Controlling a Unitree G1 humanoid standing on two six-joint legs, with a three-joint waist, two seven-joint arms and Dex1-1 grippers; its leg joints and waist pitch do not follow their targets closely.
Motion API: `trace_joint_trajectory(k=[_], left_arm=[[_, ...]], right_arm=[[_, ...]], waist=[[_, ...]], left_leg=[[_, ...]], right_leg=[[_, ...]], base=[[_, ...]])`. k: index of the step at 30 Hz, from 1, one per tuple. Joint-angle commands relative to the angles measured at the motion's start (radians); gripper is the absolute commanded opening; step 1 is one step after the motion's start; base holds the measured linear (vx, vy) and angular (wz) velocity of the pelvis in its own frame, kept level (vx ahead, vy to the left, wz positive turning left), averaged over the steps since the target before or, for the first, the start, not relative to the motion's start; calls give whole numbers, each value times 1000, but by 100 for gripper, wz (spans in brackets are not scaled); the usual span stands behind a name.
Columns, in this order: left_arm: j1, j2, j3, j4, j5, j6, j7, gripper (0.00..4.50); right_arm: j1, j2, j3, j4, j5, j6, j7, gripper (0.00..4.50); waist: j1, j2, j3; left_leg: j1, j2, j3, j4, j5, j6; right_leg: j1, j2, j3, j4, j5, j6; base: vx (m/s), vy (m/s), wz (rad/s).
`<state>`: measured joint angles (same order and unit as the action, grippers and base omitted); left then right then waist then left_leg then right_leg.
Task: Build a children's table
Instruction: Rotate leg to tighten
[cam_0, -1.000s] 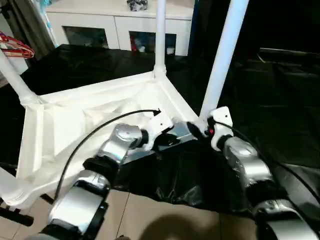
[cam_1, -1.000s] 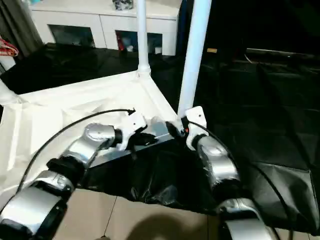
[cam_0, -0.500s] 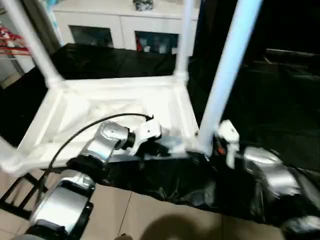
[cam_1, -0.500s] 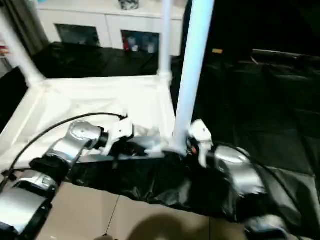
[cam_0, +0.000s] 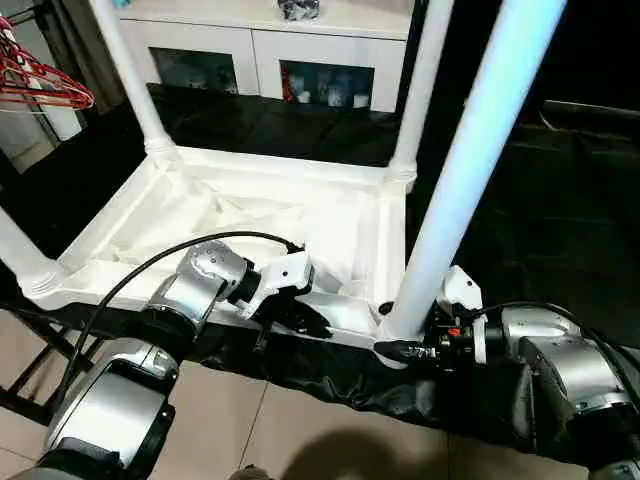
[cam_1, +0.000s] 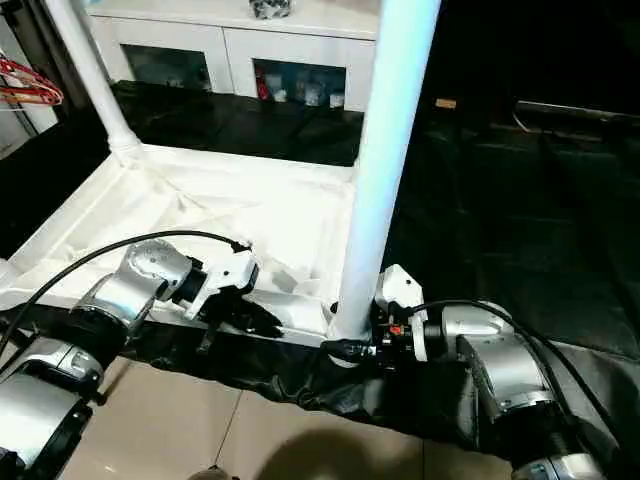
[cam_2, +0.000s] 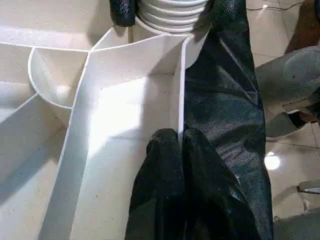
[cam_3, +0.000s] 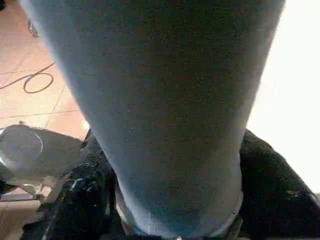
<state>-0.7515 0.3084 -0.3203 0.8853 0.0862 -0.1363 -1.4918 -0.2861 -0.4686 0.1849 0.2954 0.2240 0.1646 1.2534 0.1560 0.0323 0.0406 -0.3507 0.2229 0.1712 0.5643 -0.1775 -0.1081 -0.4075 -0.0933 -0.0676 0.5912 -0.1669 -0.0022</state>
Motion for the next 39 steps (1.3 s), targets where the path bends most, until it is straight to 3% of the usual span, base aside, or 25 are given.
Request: trace_joint_trajectory(k=[1, 5, 6, 10, 12, 16, 19, 21, 24, 25, 26, 27, 29, 33, 34, 39], left_arm=[[-9, -6, 3, -22, -9, -4, 28, 0], [-14, -28, 21, -12, -13, 5, 77, 0], [-21, -49, 32, 1, -10, 14, 132, 0], [-28, -72, 38, 12, -3, 17, 196, 0], [-31, -91, 43, 16, -2, 27, 232, 0], [-43, -166, 58, 35, 8, 73, 378, 0], [-47, -195, 61, 40, 16, 86, 437, 0], [-52, -255, 64, 45, 30, 122, 548, 0], [-53, -284, 67, 49, 39, 139, 604, 0], [-53, -286, 67, 49, 40, 140, 608, 0], [-52, -291, 66, 48, 44, 136, 622, 0], [-48, -293, 65, 43, 43, 132, 620, 0], [-45, -295, 64, 40, 42, 130, 619, 0], [-26, -272, 61, 16, 33, 102, 567, 0], [-22, -266, 60, 11, 31, 99, 553, 0], [4, -199, 38, -19, 22, 56, 419, 0]], right_arm=[[19, 16, 64, -23, -2, 13, 43, 280], [10, 58, 38, 8, -23, -13, -45, 275], [-15, 108, 1, 65, -38, -30, -159, 275], [-40, 159, -33, 123, -49, -19, -287, 274], [-54, 188, -47, 156, -62, -16, -358, 273], [-114, 294, -100, 298, -109, -12, -622, 273], [-143, 333, -128, 351, -112, -8, -719, 272], [-215, 404, -190, 471, -103, 1, -941, 272], [-252, 431, -202, 530, -122, -38, -1020, 272], [-254, 432, -199, 532, -126, -45, -1023, 272], [-259, 435, -190, 542, -145, -74, -1027, 328], [-262, 435, -181, 547, -157, -94, -1019, 342], [-265, 436, -177, 554, -165, -108, -1015, 342], [-268, 424, -174, 562, -161, -139, -944, 382], [-269, 417, -170, 565, -166, -148, -936, 389], [-218, 332, -113, 485, -175, -179, -712, 397]], waist=[[-2, -5, -57], [-3, -4, -55], [-5, -4, -55], [-20, -7, -50], [-23, -10, -51], [-45, -7, -50], [-48, -5, -54], [-51, -2, -56], [-56, 1, -54], [-55, 1, -55], [-54, -1, -56], [-53, -2, -55], [-52, -1, -55], [-52, -1, -55], [-51, -6, -56], [-50, -5, -58]], left_leg=[[-2, 5, 8, -65, -263, 45], [-4, 4, 8, -66, -266, 40], [-4, 3, 7, -66, -269, 32], [-2, -3, 3, -71, -298, 16], [-1, -3, 4, -71, -297, 21], [-1, -7, 1, -72, -296, 3], [-4, -6, 3, -70, -272, 15], [-3, -6, 5, -68, -254, 6], [-1, -8, 4, -69, -280, 0], [0, -8, 4, -69, -283, 5], [-1, -8, 5, -68, -283, 10], [-3, -10, 5, -68, -282, 18], [-4, -10, 5, -68, -280, 26], [-5, -8, 4, -70, -293, 35], [-6, -8, 3, -70, -283, 39], [-10, -7, 6, -64, -241, 64]], right_leg=[[56, -41, 32, -70, -254, -209], [56, -42, 31, -72, -262, -207], [54, -45, 32, -72, -277, -201], [52, -44, 28, -86, -415, -152], [50, -43, 29, -89, -422, -147], [47, -45, 27, -89, -437, -146], [49, -41, 31, -84, -362, -162], [47, -40, 31, -76, -308, -182], [48, -41, 30, -80, -324, -182], [48, -40, 30, -82, -317, -181], [49, -40, 30, -82, -307, -181], [51, -39, 30, -81, -299, -180], [51, -40, 30, -81, -304, -176], [52, -42, 30, -83, -317, -175], [54, -42, 30, -80, -308, -178], [59, -39, 31, -70, -199, -208]], base=[[0, 0, 0], [0, 0, 0], [0, 0, 0], [0, 0, 0], [0, 0, 0], [0, 0, 0], [0, 0, 0], [0, 0, 0], [0, 0, 0], [0, 0, 0], [0, 0, 0], [0, 0, 0], [0, 0, 0], [0, 0, 0], [0, 0, 0], [0, 0, 0]])
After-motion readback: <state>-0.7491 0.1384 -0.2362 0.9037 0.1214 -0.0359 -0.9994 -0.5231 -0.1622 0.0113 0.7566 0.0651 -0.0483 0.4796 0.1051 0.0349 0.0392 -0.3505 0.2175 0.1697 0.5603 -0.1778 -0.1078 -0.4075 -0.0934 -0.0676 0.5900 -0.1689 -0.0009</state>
